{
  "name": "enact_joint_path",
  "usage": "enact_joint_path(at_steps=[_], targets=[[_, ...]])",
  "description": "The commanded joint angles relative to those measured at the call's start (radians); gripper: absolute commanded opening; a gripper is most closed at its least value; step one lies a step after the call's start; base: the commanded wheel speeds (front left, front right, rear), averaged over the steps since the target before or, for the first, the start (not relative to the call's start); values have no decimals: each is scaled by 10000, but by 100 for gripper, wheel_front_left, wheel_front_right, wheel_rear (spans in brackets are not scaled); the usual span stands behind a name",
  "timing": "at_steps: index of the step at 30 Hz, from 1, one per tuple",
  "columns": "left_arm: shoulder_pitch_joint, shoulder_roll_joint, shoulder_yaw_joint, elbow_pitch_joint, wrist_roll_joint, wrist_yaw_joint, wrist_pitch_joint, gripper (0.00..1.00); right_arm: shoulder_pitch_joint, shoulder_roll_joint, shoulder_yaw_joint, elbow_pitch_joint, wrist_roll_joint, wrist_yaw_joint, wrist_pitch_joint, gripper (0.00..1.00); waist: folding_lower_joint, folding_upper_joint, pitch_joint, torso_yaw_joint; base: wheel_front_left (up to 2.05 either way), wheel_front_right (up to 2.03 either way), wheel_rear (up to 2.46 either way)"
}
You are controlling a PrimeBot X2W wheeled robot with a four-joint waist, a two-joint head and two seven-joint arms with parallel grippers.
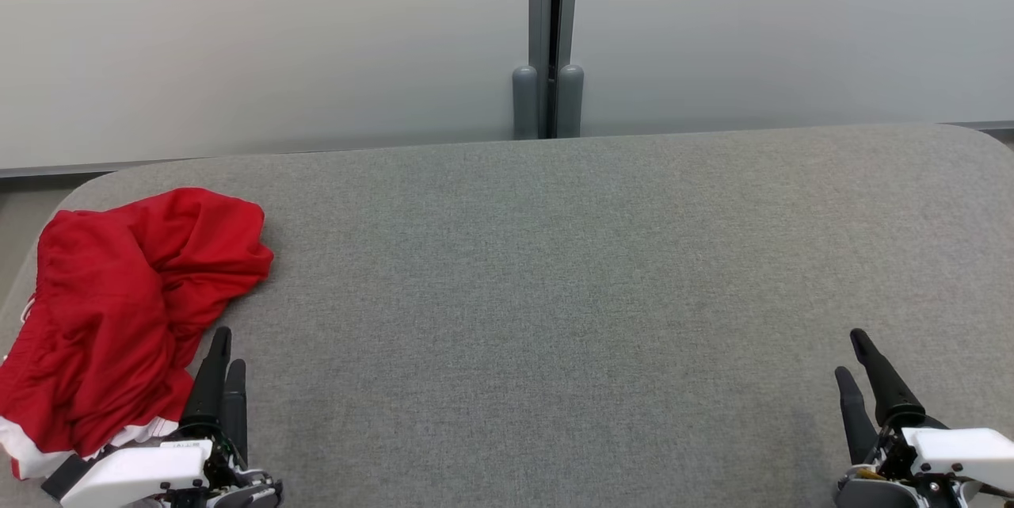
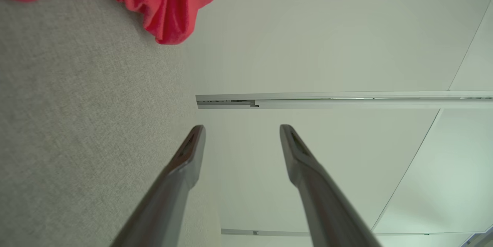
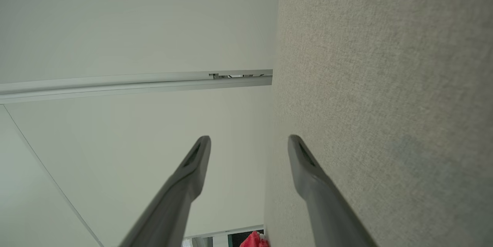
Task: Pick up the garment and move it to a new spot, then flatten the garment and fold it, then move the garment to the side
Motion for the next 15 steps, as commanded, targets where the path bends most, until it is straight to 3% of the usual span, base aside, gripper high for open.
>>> enact_joint_path(at_steps=[1, 15], targets=[[-272, 96, -73, -288, 30, -17, -129, 100, -256, -77, 129, -307, 103, 10, -137, 100, 0, 0, -1, 7, 0, 0, 0], [-365, 125, -239, -958, 1022, -21, -742, 100, -470, -146, 905, -1049, -298, 12, -735, 100, 0, 0, -1, 39, 0, 0, 0]])
